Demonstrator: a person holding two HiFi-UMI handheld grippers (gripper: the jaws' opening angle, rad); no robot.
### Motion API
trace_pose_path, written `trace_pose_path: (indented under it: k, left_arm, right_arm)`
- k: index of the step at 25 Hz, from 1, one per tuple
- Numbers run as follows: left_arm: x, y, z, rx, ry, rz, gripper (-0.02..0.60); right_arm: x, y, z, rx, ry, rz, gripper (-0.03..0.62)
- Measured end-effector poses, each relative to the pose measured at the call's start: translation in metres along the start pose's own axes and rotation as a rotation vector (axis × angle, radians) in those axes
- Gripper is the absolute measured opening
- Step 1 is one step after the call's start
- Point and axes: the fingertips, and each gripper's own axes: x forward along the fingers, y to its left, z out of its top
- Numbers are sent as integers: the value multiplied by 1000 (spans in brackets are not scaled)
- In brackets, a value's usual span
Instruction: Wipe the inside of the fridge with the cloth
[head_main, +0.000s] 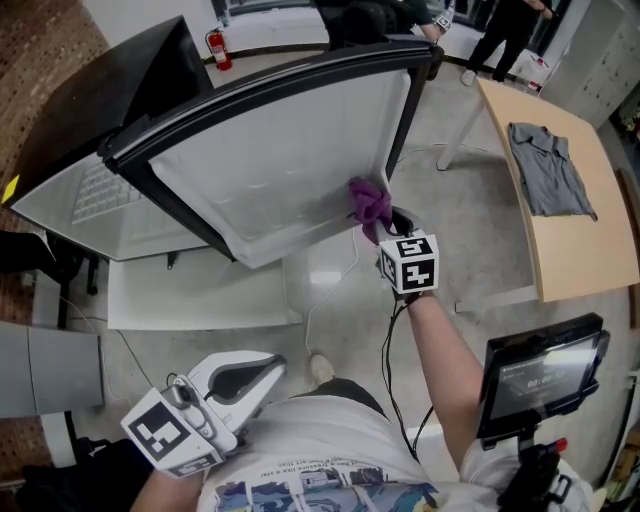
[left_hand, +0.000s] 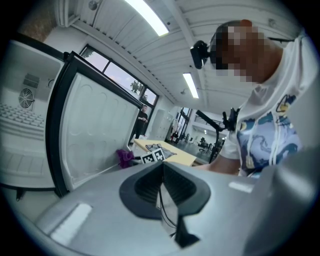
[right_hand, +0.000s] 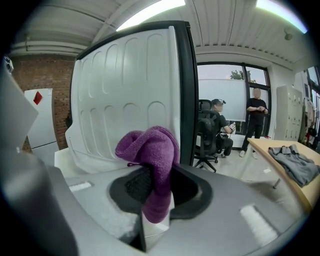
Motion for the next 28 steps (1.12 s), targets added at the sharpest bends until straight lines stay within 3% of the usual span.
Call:
trace_pose_path:
  k: [5,11,20,28]
  left_arm:
    - [-1,-2,-1,2,-2,2,6]
    - [-4,-5,-2,1,-10,-3,6]
    - [-8,-12,-2,-40,-30,-19,6]
    - [-41,0,-12,-33,-45,44,6]
  right_arm:
    - [-15,2,6,30,-65,4,79]
    - [-30,28,-17,24,-38,42,78]
    - [-35,116,-71,-25,107,218,79]
    - [-7,174,-76,-63,203,309,80]
